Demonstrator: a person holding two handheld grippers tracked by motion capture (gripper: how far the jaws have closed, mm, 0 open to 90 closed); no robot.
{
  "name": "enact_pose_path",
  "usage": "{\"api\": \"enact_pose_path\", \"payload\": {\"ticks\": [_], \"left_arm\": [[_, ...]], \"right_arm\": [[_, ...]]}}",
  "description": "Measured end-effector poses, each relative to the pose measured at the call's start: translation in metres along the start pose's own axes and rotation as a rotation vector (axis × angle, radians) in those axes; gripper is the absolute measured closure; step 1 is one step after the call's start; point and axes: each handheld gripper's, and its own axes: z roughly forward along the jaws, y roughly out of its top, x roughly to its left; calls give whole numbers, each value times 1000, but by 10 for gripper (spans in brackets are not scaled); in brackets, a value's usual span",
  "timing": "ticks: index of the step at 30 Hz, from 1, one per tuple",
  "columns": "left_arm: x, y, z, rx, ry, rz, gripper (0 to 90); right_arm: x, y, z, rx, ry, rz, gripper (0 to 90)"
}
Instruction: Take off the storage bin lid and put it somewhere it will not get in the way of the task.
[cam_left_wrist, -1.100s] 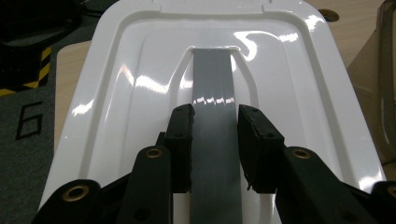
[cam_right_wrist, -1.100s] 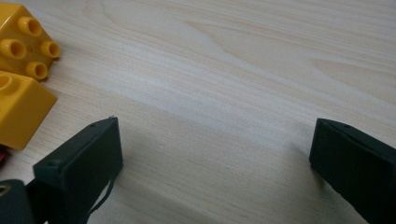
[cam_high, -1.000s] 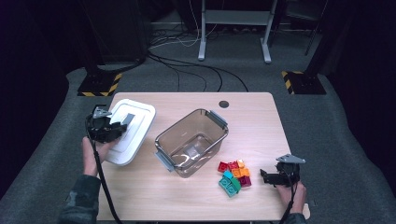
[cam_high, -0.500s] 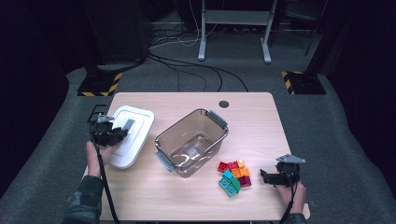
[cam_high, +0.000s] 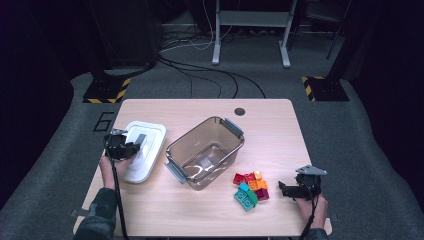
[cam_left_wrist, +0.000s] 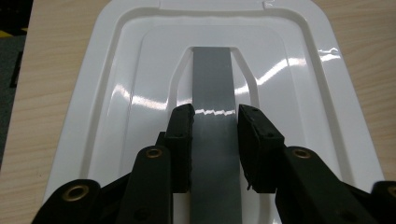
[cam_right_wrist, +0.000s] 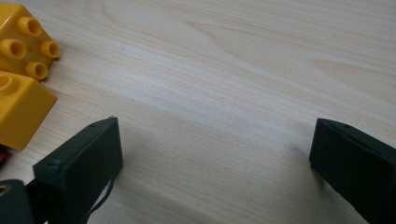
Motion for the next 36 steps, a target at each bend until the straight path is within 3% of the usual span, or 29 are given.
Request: {"api": "enact_pose_path", "payload": {"ticks": [5, 6, 11, 14, 23, 24, 25, 26, 27, 28, 32, 35, 36], "left_arm": [[0, -1, 8, 16, 29, -16, 666], [1, -3, 13, 35, 43, -42, 666], [5, -7, 22, 52, 52, -68, 666], [7, -10, 30, 71, 81, -84, 666], [8, -12, 36, 58, 103, -102, 648], [9, -12, 36, 65, 103, -104, 520], [10, -12, 35, 59, 87, -114, 520], [10, -12, 34, 60, 82, -113, 409], [9, -13, 33, 58, 84, -112, 409], [7, -14, 28, 36, 86, -103, 310], [-2, -21, 14, -2, 71, -73, 166], [-7, -25, 6, -20, 58, -60, 118], [-12, -30, -2, -36, 54, -49, 56]], "right_arm": [[0, 0, 0, 0, 0, 0, 15], [0, 0, 0, 1, 0, 0, 15], [0, 0, 0, 0, 0, 0, 15], [0, 0, 0, 1, 1, 1, 15], [0, 0, 0, 1, 1, 0, 15], [0, 0, 0, 1, 1, 0, 15], [0, 0, 0, 1, 1, 0, 15], [0, 0, 0, 1, 1, 0, 15], [0, 0, 0, 1, 1, 0, 15], [0, 0, 0, 1, 1, 0, 15], [0, 0, 0, 1, 1, 0, 15], [0, 0, 0, 1, 1, 0, 15], [0, 0, 0, 1, 1, 0, 15]]}}
